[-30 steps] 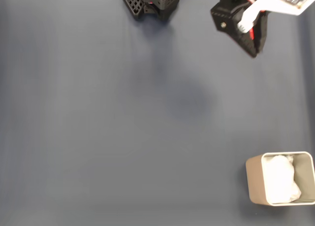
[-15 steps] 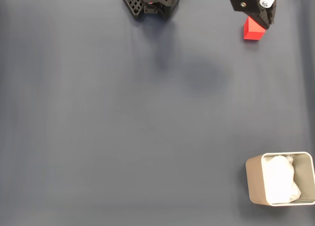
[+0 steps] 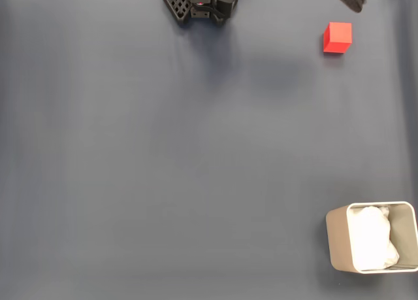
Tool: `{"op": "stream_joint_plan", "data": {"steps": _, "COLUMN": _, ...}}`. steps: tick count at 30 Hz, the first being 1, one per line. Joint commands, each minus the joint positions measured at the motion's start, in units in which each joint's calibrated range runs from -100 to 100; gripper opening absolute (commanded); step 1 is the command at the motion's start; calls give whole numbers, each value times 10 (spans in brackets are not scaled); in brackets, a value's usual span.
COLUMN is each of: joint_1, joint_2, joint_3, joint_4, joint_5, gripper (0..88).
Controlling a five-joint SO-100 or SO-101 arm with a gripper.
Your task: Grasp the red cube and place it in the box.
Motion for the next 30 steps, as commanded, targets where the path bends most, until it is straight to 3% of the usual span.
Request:
{"op": "stream_joint_plan", "data": {"steps": 1, "joint_1": -18, "joint_2": -5, "joint_3": 4, "joint_4": 3, "joint_5": -5, "gripper": 17}}
{"op": "stream_joint_plan", "data": {"steps": 13, "joint_1": -44, "joint_2": -30, "joint_3": 47, "joint_4": 3, "joint_5": 12, "gripper": 39}}
{"op": "stream_joint_plan", "data": {"steps": 30, "joint_1": 6, "joint_2": -69, "joint_3": 152, "joint_4": -77, "joint_5": 75, "gripper": 299}}
